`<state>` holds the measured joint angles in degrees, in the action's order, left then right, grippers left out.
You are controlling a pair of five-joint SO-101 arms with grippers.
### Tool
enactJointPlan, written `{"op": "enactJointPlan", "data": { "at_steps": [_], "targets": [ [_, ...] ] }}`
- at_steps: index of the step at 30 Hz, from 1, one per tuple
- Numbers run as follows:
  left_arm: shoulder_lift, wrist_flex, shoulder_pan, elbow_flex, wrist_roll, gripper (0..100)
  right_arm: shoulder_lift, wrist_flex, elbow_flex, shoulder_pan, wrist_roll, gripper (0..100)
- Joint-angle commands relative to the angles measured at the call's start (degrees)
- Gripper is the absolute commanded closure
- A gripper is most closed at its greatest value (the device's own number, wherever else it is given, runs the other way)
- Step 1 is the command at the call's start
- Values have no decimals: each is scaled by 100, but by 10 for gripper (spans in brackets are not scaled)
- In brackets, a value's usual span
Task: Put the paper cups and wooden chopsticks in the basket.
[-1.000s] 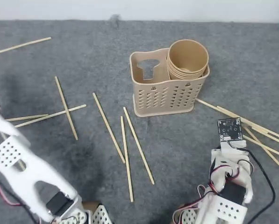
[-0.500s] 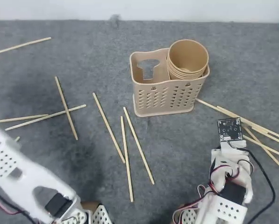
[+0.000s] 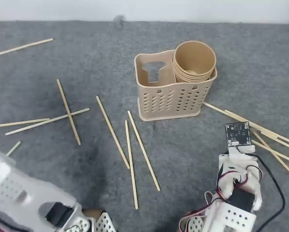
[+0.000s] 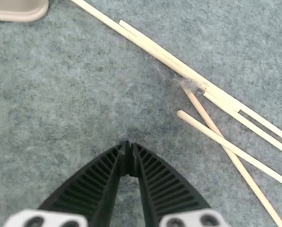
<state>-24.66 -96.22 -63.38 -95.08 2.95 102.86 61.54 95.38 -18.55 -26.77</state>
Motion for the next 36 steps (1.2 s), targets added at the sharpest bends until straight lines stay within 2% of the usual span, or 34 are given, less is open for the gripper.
{"op": "enactJointPlan", "data": {
  "at_steps": [1, 15, 17, 20, 23, 25, 27, 33, 36],
  "targets": [
    [818, -360, 149, -145, -97, 991, -22, 40, 114, 22, -88, 990],
    [2549, -492, 255, 119, -229, 991, -22, 40, 114, 22, -88, 990],
    [2998, -492, 255, 778, -220, 991, -22, 40, 114, 22, -88, 990],
    [3947, -466, 352, 2413, -193, 991, -22, 48, 114, 22, -88, 990],
    [4958, -255, 941, 4075, 97, 991, -22, 48, 114, 13, -88, 990],
    [5600, 281, 1345, 5349, 132, 991, -22, 48, 114, 13, -88, 990],
    [6277, 1196, 1530, 6826, 123, 991, -22, 48, 114, 13, -88, 990],
    [8747, 5336, 1582, 12119, -9, 991, -22, 48, 114, 13, -88, 990],
    [9802, 6963, 1591, 14246, -9, 991, -22, 48, 114, 13, -88, 990]
  ]
}}
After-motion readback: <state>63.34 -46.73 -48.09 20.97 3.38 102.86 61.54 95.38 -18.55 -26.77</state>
